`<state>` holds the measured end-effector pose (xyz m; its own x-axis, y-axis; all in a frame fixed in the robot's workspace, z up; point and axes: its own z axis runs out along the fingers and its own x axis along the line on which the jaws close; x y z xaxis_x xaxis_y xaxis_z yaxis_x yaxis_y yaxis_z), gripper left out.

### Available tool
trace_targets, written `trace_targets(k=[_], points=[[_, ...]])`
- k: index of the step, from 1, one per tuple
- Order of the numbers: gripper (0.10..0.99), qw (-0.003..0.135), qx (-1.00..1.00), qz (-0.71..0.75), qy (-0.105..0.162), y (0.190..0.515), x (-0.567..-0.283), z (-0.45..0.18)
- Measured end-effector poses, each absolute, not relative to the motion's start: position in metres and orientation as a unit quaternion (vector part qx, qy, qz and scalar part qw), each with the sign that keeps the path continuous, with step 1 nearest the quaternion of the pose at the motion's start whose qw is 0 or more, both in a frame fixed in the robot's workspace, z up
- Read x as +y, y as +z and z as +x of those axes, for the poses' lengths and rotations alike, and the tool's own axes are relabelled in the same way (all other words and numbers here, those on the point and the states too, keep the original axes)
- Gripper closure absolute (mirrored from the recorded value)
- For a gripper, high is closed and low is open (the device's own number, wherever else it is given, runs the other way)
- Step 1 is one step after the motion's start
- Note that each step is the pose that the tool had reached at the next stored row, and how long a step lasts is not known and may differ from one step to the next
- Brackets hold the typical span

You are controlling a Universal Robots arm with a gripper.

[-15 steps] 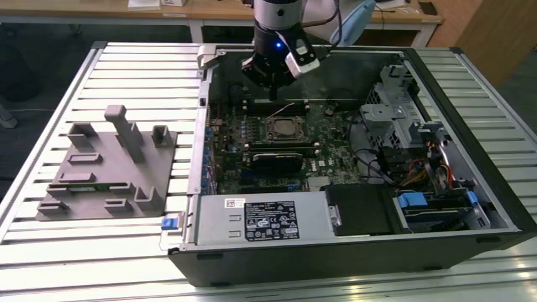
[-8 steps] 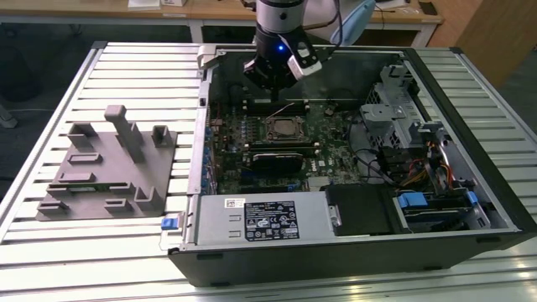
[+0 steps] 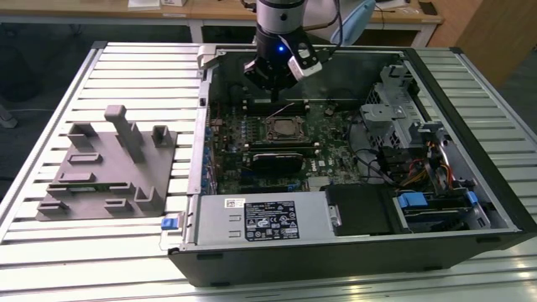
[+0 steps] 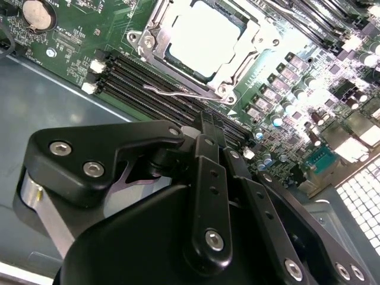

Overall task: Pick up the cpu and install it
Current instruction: 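Install the first cpu locking lever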

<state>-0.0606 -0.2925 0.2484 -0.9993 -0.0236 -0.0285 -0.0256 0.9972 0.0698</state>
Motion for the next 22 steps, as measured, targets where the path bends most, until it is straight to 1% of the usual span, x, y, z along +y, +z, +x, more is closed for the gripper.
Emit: trace_targets(k=[22], points=[[0.980, 0.014, 0.999, -0.012, 0.035, 0.2431, -0.2960, -0.0584]])
